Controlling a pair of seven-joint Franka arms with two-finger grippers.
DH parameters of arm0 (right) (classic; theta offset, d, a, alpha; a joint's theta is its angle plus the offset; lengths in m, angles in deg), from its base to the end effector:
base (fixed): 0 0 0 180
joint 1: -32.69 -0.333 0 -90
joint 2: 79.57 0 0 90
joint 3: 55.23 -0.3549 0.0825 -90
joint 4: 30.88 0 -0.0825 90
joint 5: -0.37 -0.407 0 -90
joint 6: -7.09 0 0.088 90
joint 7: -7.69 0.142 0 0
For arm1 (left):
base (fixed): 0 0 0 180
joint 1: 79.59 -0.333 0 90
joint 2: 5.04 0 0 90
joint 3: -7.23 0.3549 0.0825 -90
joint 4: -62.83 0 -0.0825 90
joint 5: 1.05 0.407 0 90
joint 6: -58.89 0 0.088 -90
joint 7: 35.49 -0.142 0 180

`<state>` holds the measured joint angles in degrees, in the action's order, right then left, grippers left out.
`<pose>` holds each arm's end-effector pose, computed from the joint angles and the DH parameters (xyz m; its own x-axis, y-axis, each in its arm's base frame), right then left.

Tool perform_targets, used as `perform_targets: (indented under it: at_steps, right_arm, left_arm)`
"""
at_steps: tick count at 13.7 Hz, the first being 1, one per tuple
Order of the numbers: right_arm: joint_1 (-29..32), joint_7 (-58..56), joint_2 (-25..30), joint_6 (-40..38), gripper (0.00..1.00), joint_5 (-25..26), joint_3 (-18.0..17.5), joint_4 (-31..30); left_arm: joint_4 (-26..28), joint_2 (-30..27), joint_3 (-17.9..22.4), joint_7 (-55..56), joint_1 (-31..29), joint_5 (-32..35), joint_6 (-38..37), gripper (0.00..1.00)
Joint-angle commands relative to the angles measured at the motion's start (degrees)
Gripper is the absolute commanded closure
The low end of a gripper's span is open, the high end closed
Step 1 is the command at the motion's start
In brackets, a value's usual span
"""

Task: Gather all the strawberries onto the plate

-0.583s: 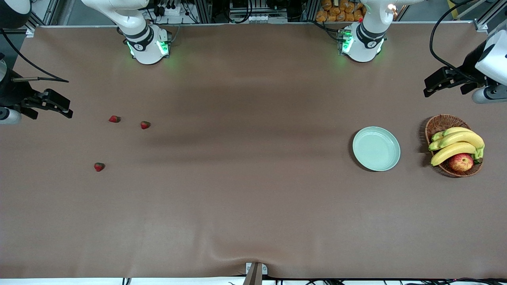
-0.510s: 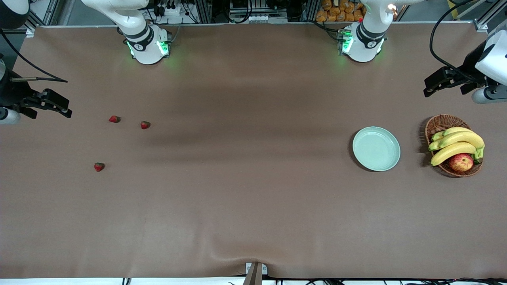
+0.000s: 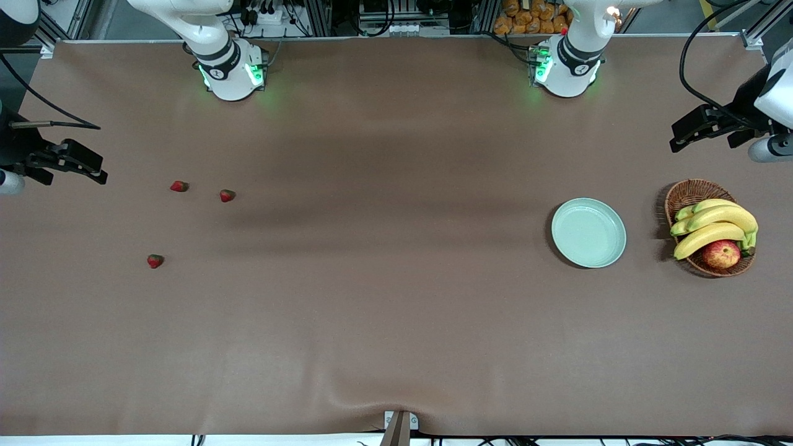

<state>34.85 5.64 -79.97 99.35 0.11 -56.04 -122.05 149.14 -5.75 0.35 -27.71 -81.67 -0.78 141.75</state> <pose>0.5836 -0.0132 0.6177 0.9999 0.0120 0.0122 0.0121 -0.9999 -0.0042 0.5568 -0.0465 0.6563 0.9975 0.0527 -0.0466 0.0522 -0.9986 -0.0126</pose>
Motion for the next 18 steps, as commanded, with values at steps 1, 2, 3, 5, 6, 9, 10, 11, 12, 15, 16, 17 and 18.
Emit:
perform_targets:
  at_steps: [1,2,3,5,6,9,10,11,12,15,16,17,18]
  right_arm:
    - [1.6,-2.1,0.0,-0.1,0.00,0.9,-0.6,-0.3]
    - [1.9,-2.1,-0.6,-0.2,0.00,0.9,-0.6,-0.4]
    - [1.9,-2.0,-0.8,0.0,0.00,0.9,-0.6,-0.7]
    - [2.3,-2.0,-2.4,0.5,0.00,1.0,-0.6,-0.9]
    - [3.2,-2.0,-3.5,1.0,0.00,1.0,-0.6,-0.9]
    - [5.4,-2.1,-7.1,3.7,0.00,1.2,-0.6,-1.3]
    - [5.8,-2.2,-8.5,5.0,0.00,1.7,-0.6,-1.4]
    - [6.1,-2.2,-9.8,6.3,0.00,2.4,-0.6,-1.3]
    - [6.8,-2.2,-11.1,7.7,0.00,2.4,-0.6,-1.3]
    - [8.6,-2.6,-15.0,12.1,0.00,2.4,-0.6,-1.4]
    - [9.3,-3.0,-16.4,13.5,0.00,2.3,-0.6,-1.4]
    - [10.1,-3.0,-17.4,14.3,0.00,2.2,-0.7,-1.6]
    - [10.4,-3.0,-18.2,15.2,0.00,2.2,-0.7,-1.7]
  left_arm:
    - [0.6,-0.6,-0.2,-0.3,0.1,-1.1,-0.8,0.00]
    - [0.9,-0.7,-0.4,-0.3,0.2,-1.0,-0.8,0.00]
    - [1.0,-0.8,-0.5,-0.3,0.1,-1.0,-0.8,0.00]
    - [1.1,-0.7,-0.4,-0.2,0.3,-0.7,-0.7,0.00]
    - [1.1,-0.7,-0.5,-0.2,0.2,-0.7,-0.6,0.00]
    - [1.1,-0.3,-0.7,-0.3,0.2,-0.7,-0.2,0.00]
    - [1.2,-0.2,-0.8,-0.3,0.3,-0.7,-0.2,0.00]
    - [1.3,-0.1,-0.8,-0.3,0.1,-0.8,-0.2,0.00]
    - [2.0,-0.2,-0.8,-0.4,0.1,-0.7,-0.3,0.00]
    - [2.3,-0.3,-0.8,-0.5,0.0,-0.8,-0.3,0.00]
    - [2.3,-0.6,-0.8,-0.6,0.0,-0.7,-0.5,0.00]
    - [2.4,-0.7,-0.8,-0.8,-0.1,-0.8,-0.6,0.00]
    - [2.5,-0.7,-0.8,-1.0,-0.2,-0.8,-0.6,0.00]
